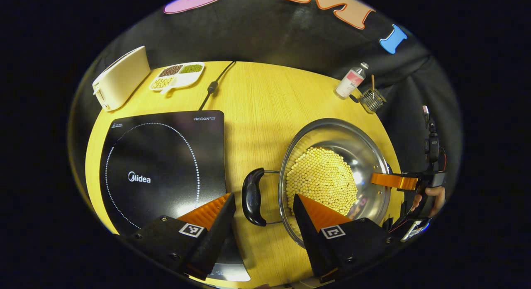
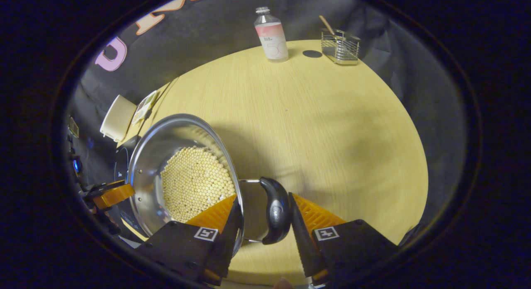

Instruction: First push the handle of the pot to place it horizontally, then grasp the pot with both hands and set it on the induction cooktop.

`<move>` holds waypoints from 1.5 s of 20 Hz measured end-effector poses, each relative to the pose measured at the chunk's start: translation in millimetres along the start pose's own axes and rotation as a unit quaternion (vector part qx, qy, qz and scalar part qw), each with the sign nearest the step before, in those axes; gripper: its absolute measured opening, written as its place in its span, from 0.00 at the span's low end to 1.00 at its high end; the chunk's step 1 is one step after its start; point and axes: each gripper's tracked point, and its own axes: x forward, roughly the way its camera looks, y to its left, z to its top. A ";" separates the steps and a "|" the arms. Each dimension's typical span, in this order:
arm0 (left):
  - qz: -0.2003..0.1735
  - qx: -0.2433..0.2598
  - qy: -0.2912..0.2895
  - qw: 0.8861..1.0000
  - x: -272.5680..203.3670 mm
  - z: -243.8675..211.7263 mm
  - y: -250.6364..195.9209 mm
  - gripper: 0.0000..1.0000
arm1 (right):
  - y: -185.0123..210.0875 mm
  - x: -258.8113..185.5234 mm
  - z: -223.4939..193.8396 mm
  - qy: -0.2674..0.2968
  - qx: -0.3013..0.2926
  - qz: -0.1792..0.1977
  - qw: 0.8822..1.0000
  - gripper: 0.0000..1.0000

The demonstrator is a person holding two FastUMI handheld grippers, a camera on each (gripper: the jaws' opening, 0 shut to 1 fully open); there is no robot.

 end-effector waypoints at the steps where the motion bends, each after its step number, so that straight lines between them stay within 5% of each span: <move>1: -0.002 0.003 0.008 1.000 3.7 -1.2 0.3 0.87 | 1.0 3.2 -1.3 0.005 -0.003 0.001 1.000 0.67; 7: 0.026 0.041 0.046 0.998 22.0 -2.3 1.7 0.76 | 1.8 13.3 -1.2 0.020 0.006 0.014 1.000 0.71; 11: 0.041 0.033 0.056 0.997 33.7 -1.2 5.2 0.67 | 4.1 16.5 -0.8 0.026 0.007 0.020 0.999 0.59; 16: 0.023 0.023 0.067 0.997 33.6 -2.0 3.6 0.62 | 5.7 16.4 -0.1 0.030 0.014 0.039 0.999 0.57; 17: 0.017 0.020 0.066 0.997 33.8 -1.9 3.1 0.63 | 6.2 15.5 -0.5 0.033 0.023 0.045 0.998 0.58; 18: 0.012 0.020 0.067 0.998 33.4 -2.5 2.4 0.60 | 7.9 15.8 -1.0 0.036 0.026 0.051 0.998 0.48; 21: 0.009 0.010 0.076 0.997 30.3 -8.1 1.7 0.58 | 7.8 13.9 -0.2 0.038 0.025 0.050 0.998 0.54; 22: 0.011 0.003 0.076 0.997 30.0 -8.8 1.0 0.57 | 7.9 12.6 -0.6 0.039 0.021 0.050 0.998 0.47; 23: 0.012 -0.002 0.076 0.997 28.7 -8.5 1.2 0.57 | 7.5 8.8 -2.5 0.039 0.020 0.050 0.998 0.54; 30: 0.030 0.003 0.041 0.999 4.4 7.9 14.1 0.56 | 25.4 -13.6 1.4 0.025 0.016 0.070 0.997 0.47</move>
